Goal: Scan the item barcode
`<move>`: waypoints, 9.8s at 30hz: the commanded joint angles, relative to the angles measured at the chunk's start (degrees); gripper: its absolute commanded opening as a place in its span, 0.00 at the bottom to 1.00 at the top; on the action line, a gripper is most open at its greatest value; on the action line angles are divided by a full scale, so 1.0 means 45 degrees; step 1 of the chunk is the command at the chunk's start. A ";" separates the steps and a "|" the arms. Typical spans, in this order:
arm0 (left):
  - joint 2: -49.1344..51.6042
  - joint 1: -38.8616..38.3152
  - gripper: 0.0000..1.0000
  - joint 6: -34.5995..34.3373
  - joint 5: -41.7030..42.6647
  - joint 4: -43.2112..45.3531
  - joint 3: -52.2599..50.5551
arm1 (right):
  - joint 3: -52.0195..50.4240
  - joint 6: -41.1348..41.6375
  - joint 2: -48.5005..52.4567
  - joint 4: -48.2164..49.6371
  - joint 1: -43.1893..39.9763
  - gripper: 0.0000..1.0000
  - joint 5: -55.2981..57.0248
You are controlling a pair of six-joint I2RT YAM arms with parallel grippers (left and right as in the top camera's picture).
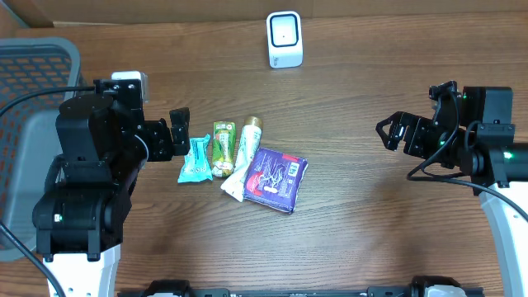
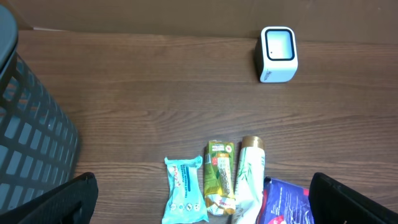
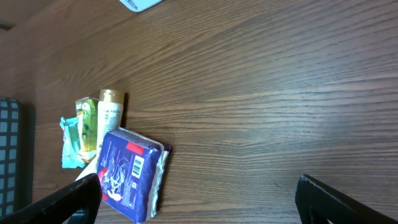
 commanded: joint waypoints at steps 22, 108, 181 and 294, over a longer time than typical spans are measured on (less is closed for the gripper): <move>-0.0063 0.0000 1.00 0.0141 -0.0039 -0.0024 0.0189 | 0.0243 0.0311 0.0209 -0.0034 0.0437 0.99 -0.1991; -0.0063 0.0000 1.00 0.0141 -0.0039 -0.0029 0.0189 | 0.0520 0.5217 0.6829 0.1749 0.5187 0.33 -0.1501; -0.0063 0.0000 1.00 0.0141 -0.0039 -0.0024 0.0189 | 0.1491 0.1739 0.7305 0.3745 0.3109 0.87 -0.0389; -0.0063 0.0000 1.00 0.0141 -0.0039 -0.0029 0.0189 | 0.4153 0.0457 0.2414 0.0967 0.7616 0.04 1.1502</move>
